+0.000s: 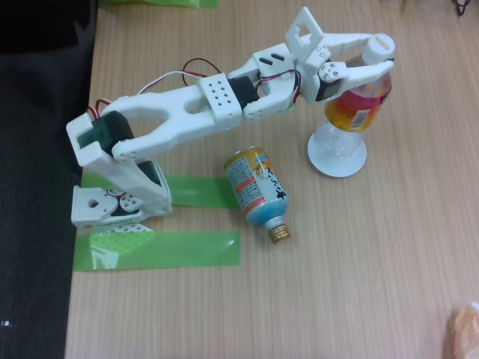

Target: Pick up the plastic bottle and stand it up on the white place

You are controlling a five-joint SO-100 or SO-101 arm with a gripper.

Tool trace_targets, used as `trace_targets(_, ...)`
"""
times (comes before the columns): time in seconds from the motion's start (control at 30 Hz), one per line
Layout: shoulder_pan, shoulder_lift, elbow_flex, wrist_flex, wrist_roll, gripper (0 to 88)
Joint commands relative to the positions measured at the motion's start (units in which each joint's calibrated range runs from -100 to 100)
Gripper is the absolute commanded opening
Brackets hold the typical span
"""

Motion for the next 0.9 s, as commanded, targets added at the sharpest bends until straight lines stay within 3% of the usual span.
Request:
trace_targets(0.0,0.23,-0.34,-1.12,-1.19,0.28,8.0)
trace_targets(0.87,0.37,4.11,-1.66,-1.27,0.28,8.0)
